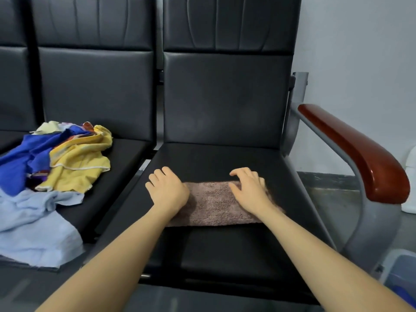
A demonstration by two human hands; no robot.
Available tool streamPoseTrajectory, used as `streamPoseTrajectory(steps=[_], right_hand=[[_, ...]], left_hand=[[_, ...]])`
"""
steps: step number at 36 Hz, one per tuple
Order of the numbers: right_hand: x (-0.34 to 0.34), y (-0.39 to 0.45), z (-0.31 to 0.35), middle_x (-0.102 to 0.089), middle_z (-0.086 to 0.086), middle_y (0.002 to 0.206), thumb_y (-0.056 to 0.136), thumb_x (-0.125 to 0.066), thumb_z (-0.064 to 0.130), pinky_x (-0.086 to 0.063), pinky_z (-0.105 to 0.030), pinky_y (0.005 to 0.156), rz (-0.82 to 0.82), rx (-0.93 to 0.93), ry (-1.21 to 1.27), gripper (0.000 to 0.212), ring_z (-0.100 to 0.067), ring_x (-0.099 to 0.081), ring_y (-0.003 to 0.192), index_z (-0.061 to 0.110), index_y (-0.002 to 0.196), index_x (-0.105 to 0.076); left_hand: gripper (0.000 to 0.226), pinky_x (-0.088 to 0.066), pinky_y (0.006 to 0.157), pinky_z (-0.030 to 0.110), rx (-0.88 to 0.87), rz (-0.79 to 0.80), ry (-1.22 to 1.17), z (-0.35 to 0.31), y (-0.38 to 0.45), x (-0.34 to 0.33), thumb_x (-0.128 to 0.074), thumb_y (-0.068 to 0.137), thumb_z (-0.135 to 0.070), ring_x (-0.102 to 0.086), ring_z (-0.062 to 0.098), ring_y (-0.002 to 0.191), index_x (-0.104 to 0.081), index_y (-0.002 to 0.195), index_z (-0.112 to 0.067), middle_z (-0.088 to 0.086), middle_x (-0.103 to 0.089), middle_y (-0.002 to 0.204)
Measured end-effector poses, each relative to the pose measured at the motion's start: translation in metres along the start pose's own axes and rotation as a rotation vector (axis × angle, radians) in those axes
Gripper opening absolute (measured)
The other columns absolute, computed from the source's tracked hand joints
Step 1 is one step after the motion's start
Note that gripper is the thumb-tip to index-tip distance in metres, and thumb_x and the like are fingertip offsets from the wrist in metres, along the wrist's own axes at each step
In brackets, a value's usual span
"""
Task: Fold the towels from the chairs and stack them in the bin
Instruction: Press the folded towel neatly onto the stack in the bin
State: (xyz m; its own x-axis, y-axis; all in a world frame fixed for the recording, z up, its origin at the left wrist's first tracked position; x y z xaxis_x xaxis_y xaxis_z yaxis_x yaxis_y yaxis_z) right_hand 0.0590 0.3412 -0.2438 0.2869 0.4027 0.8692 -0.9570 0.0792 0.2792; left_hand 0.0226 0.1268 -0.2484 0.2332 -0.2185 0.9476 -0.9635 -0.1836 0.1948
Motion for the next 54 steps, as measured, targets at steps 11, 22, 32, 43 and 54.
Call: streamPoseTrajectory(steps=[11, 22, 32, 43, 54], right_hand=[[-0.046, -0.023, 0.018, -0.022, 0.013, 0.156, 0.096, -0.036, 0.055, -0.008, -0.036, 0.115, 0.337, 0.163, -0.130, 0.053, -0.010, -0.016, 0.144, 0.037, 0.146, -0.030], [-0.051, -0.024, 0.024, -0.019, 0.012, 0.157, 0.096, -0.031, 0.058, -0.007, -0.039, 0.115, 0.351, 0.108, -0.181, 0.057, -0.012, -0.014, 0.144, 0.036, 0.148, -0.026], [-0.061, -0.023, 0.040, -0.016, 0.011, 0.157, 0.090, -0.031, 0.068, -0.006, -0.047, 0.112, 0.368, 0.065, -0.200, 0.066, -0.015, -0.012, 0.144, 0.036, 0.147, -0.025], [-0.058, -0.014, 0.047, -0.022, 0.009, 0.154, 0.088, -0.048, 0.058, -0.009, -0.047, 0.112, 0.401, -0.036, -0.049, 0.063, -0.020, -0.017, 0.142, 0.037, 0.145, -0.031], [0.009, -0.024, -0.013, -0.059, 0.007, 0.111, 0.097, -0.046, 0.030, -0.030, -0.035, 0.089, 0.022, -0.240, 0.103, 0.018, -0.016, -0.055, 0.106, 0.027, 0.106, -0.062]], left_hand=[[0.064, -0.039, 0.088, 0.039, 0.085, 0.248, 0.252, 0.013, -0.024, -0.011, -0.043, 0.093, -0.038, -0.041, 0.029, 0.120, -0.025, 0.139, 0.003, 0.014, -0.040, 0.133], [0.047, -0.035, 0.100, 0.037, 0.090, 0.218, -0.019, 0.034, -0.024, -0.010, -0.049, 0.094, -0.038, -0.046, 0.033, 0.123, -0.042, 0.125, -0.003, 0.015, -0.048, 0.132], [0.037, -0.036, 0.066, 0.032, -0.126, -0.002, -0.008, 0.025, -0.024, 0.012, -0.041, 0.100, -0.026, -0.062, 0.027, 0.095, -0.030, 0.131, -0.008, 0.008, -0.062, 0.108], [0.012, -0.042, 0.071, 0.026, -0.253, 0.027, -0.607, -0.016, -0.027, 0.056, -0.049, 0.093, -0.016, -0.058, 0.016, 0.094, -0.055, 0.102, -0.020, -0.005, -0.062, 0.100], [0.045, -0.043, 0.095, 0.021, -0.402, 0.234, -0.830, -0.069, -0.047, 0.041, -0.055, 0.086, -0.011, -0.056, 0.011, 0.114, -0.056, 0.130, -0.020, -0.002, -0.061, 0.125]])
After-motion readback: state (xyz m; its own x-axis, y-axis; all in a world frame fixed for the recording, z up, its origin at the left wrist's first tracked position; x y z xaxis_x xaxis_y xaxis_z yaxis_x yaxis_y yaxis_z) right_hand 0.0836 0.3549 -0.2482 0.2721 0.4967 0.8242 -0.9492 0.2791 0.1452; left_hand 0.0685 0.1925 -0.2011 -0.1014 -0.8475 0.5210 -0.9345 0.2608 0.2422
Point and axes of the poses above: each hand's wrist, its own y-axis towards the middle knuckle, its own x-axis out of the back of the hand, z = x × y, the point moved 8 cm from there along y, towards the middle knuckle
